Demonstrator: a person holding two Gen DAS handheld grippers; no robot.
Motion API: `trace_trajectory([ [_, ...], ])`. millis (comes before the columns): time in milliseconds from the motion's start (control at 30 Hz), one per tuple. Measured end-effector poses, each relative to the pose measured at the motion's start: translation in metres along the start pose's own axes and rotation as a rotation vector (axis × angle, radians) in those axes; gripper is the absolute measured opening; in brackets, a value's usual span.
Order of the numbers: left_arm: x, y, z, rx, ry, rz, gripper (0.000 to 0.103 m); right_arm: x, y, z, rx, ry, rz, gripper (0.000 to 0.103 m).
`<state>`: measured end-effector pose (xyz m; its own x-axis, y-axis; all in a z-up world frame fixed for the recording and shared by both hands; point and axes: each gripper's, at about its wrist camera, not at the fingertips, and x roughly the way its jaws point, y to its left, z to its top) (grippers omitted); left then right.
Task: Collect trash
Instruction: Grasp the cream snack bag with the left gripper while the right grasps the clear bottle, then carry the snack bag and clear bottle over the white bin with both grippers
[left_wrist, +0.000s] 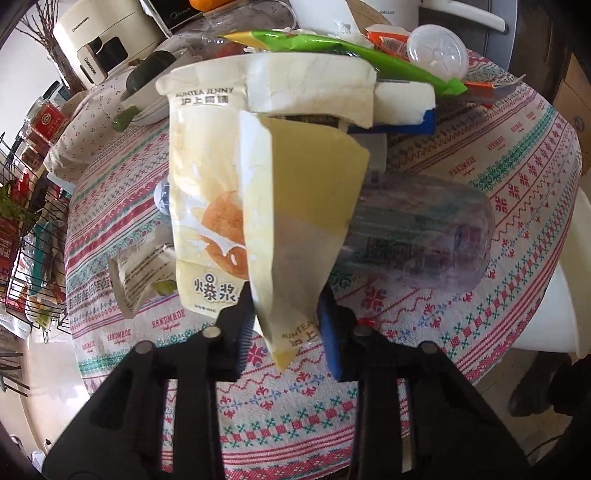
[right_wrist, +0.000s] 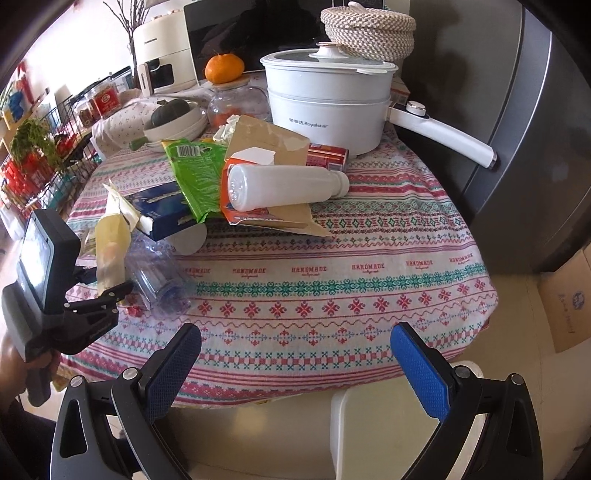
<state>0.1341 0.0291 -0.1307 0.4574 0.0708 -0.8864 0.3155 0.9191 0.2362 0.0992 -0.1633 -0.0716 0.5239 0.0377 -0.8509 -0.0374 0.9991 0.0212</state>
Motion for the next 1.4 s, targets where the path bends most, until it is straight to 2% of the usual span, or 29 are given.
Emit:
trace_trajectory([
  [167, -0.019, 0.022, -0.004, -0.101, -0.047, -0.040, 0.019, 0.004, 0.016, 0.002, -0.026, 0.009, 0.042, 0.103],
  [367, -0.042, 0.056, -0.016, -0.256, -0.089, -0.137, 0.018, 0.004, 0.049, 0.009, -0.107, 0.005, 0.114, 0.103],
  [500, -0.057, 0.080, -0.027, -0.345, -0.115, -0.181, 0.018, 0.004, 0.084, 0.018, -0.204, -0.013, 0.184, 0.103],
  [600, -0.060, 0.093, -0.032, -0.385, -0.120, -0.187, 0.018, 0.014, 0.116, 0.028, -0.294, 0.003, 0.229, 0.097],
  [700, -0.061, 0.098, -0.037, -0.405, -0.123, -0.195, 0.018, 0.036, 0.143, 0.040, -0.349, 0.049, 0.262, 0.084],
  [767, -0.062, 0.102, -0.039, -0.414, -0.124, -0.202, 0.018, 0.053, 0.159, 0.045, -0.388, 0.073, 0.246, 0.078],
  [1000, -0.061, 0.118, -0.045, -0.443, -0.127, -0.225, 0.018, 0.111, 0.186, 0.057, -0.436, 0.156, 0.171, 0.077],
  [1200, -0.060, 0.125, -0.048, -0.465, -0.119, -0.240, 0.018, 0.136, 0.209, 0.062, -0.490, 0.191, 0.102, 0.077],
  [1233, -0.060, 0.126, -0.049, -0.470, -0.116, -0.240, 0.018, 0.140, 0.212, 0.063, -0.502, 0.196, 0.086, 0.075],
  [1267, -0.059, 0.127, -0.049, -0.474, -0.114, -0.239, 0.018, 0.143, 0.215, 0.063, -0.513, 0.201, 0.072, 0.068],
  [1400, -0.059, 0.132, -0.052, -0.489, -0.116, -0.233, 0.018, 0.148, 0.222, 0.063, -0.568, 0.184, 0.048, 0.065],
])
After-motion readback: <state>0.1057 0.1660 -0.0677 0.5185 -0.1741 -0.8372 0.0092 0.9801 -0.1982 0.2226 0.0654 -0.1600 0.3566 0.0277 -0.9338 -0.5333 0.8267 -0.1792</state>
